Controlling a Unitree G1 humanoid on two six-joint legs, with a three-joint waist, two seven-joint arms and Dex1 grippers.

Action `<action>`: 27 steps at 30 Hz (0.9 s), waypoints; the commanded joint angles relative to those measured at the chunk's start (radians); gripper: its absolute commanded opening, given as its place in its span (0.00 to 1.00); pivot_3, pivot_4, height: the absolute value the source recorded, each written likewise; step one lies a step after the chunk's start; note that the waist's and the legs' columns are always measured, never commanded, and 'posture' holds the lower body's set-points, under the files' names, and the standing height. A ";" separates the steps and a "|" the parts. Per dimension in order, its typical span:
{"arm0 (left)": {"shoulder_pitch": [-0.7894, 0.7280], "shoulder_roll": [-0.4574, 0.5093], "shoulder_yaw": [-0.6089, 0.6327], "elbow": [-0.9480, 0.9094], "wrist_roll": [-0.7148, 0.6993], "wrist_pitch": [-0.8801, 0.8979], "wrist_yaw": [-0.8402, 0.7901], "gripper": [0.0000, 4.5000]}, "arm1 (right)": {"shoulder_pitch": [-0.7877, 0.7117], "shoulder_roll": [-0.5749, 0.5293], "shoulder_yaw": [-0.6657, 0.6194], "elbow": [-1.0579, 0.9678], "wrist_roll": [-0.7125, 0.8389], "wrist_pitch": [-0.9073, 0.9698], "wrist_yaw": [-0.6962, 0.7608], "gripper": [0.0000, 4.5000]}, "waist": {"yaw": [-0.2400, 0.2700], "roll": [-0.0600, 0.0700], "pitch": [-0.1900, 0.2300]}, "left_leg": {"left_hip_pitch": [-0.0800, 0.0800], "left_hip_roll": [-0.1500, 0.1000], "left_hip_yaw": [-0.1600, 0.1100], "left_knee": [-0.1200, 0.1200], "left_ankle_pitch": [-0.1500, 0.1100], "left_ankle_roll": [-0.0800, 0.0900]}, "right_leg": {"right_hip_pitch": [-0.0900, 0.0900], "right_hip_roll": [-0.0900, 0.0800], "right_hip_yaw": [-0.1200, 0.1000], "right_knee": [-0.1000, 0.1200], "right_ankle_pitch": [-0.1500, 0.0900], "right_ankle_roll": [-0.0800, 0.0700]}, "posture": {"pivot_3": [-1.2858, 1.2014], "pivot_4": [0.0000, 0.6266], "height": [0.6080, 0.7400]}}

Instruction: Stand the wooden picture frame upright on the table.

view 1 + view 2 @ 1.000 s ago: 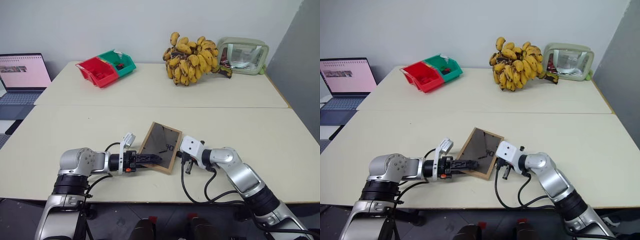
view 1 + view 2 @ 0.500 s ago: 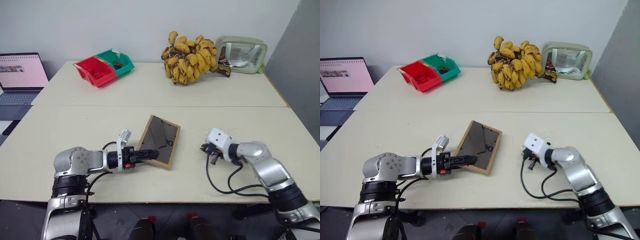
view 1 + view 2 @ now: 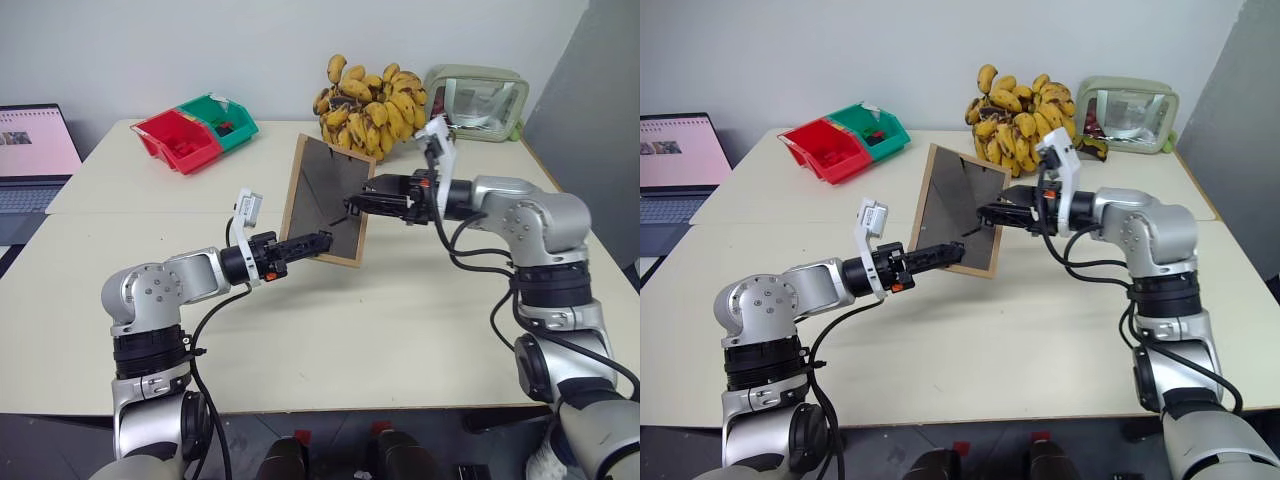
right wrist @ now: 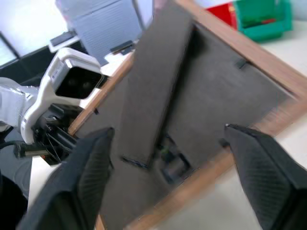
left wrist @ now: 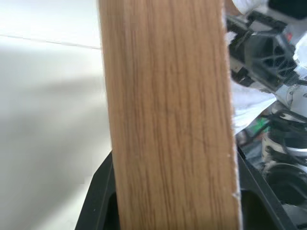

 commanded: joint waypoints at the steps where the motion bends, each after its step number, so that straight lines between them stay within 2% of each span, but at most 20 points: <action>1: -0.029 -0.002 -0.003 -0.086 -0.055 -0.042 -0.012 0.31 | -0.047 0.033 0.049 0.064 -0.053 -0.090 -0.030 1.00 | 0.000 0.000 0.000 | 0.000 0.000 0.000 0.000 0.000 0.000 | 0.000 0.000 0.000 0.000 0.000 0.000 | 0.52 0.24 1.00; 5: -0.025 0.012 -0.001 -0.097 -0.067 -0.044 -0.005 0.31 | -0.056 0.122 0.057 0.031 -0.011 -0.072 -0.052 1.00 | -0.001 0.000 0.000 | 0.000 0.000 -0.001 0.000 0.000 0.000 | -0.001 0.000 -0.001 0.001 0.000 0.000 | 0.52 0.24 1.00; 10: -0.006 0.047 0.003 -0.092 -0.071 -0.042 -0.014 0.31 | -0.019 0.127 -0.010 -0.093 0.139 0.064 -0.002 1.00 | 0.002 0.000 0.000 | -0.010 0.001 -0.002 0.002 0.000 0.000 | -0.011 0.000 -0.002 0.004 0.000 0.000 | 0.52 0.24 1.00; 19: 0.049 0.096 0.012 -0.122 -0.134 -0.010 -0.020 0.31 | 0.115 -0.019 -0.107 -0.272 0.282 0.206 -0.012 1.00 | 0.010 0.000 0.000 | -0.012 0.001 -0.001 0.002 0.000 0.000 | -0.013 0.000 -0.002 0.003 0.000 0.000 | 0.52 0.24 1.00; 24: 0.062 0.121 0.033 -0.115 -0.185 0.022 -0.013 0.31 | 0.199 -0.150 -0.152 -0.343 0.240 0.151 -0.055 1.00 | 0.009 0.000 0.000 | -0.012 0.001 -0.001 0.002 0.000 0.000 | -0.013 0.000 -0.002 0.003 0.000 0.000 | 0.52 0.24 1.00; 27: 0.044 0.120 0.066 -0.080 -0.237 0.070 0.018 0.31 | 0.252 -0.225 -0.144 -0.372 0.114 -0.050 -0.085 1.00 | 0.013 0.000 0.000 | -0.013 0.000 -0.001 0.002 0.000 0.000 | -0.013 0.001 -0.002 0.002 0.000 0.000 | 0.52 0.24 1.00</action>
